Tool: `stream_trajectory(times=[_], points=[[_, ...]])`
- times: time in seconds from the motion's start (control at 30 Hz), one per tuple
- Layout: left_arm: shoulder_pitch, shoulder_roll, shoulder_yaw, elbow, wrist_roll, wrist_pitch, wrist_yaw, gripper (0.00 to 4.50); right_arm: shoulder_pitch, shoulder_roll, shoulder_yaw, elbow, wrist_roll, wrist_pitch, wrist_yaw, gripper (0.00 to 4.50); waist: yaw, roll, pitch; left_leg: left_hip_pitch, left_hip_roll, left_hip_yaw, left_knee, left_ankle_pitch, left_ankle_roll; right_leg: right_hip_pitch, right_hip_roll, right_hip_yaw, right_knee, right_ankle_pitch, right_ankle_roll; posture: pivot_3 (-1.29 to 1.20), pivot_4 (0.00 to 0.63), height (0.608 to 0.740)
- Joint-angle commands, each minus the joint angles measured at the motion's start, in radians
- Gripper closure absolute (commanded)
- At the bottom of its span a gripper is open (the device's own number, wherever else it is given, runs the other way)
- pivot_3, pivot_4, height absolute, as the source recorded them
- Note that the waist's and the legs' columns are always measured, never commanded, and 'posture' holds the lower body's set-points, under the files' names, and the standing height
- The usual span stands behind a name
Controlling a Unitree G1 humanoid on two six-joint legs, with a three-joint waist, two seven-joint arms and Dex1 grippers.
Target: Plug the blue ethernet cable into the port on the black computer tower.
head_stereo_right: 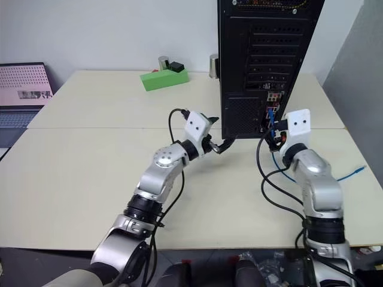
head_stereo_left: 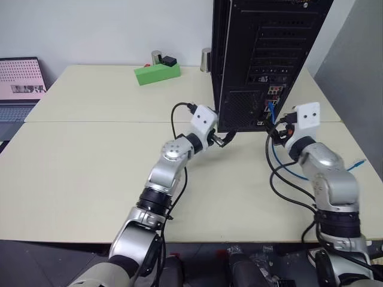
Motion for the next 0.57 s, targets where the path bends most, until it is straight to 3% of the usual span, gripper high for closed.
stream_trajectory(times=[0.03, 0.33, 0.57], points=[[-0.008, 0.077, 0.022, -0.058, -0.027, 0.061, -0.080, 0.00, 0.025, -0.078, -0.047, -0.090, 0.068, 0.008, 0.097, 0.05, 0.001, 0.000, 0.000, 0.000, 0.000, 0.000, 0.000, 0.000, 0.000, 0.000, 0.000, 0.000, 0.000, 0.000, 0.000, 0.00, 0.150, 0.740], [0.005, 0.264, 0.064, -0.204, -0.142, 0.168, -0.304, 0.00, 0.085, -0.205, -0.153, -0.120, 0.256, 0.023, 0.295, 0.05, 0.001, 0.000, 0.000, 0.000, 0.000, -0.001, 0.000, 0.000, 0.000, 0.001, 0.000, -0.001, 0.000, 0.000, 0.000, 0.00, 0.150, 0.740], [0.000, 0.296, 0.074, -0.241, -0.212, 0.211, -0.384, 0.00, 0.099, -0.228, -0.183, -0.109, 0.292, 0.018, 0.297, 0.05, 0.004, 0.000, 0.000, 0.000, 0.000, -0.001, 0.001, 0.000, 0.000, 0.001, 0.000, -0.001, 0.000, 0.000, 0.000, 0.00, 0.150, 0.740]])
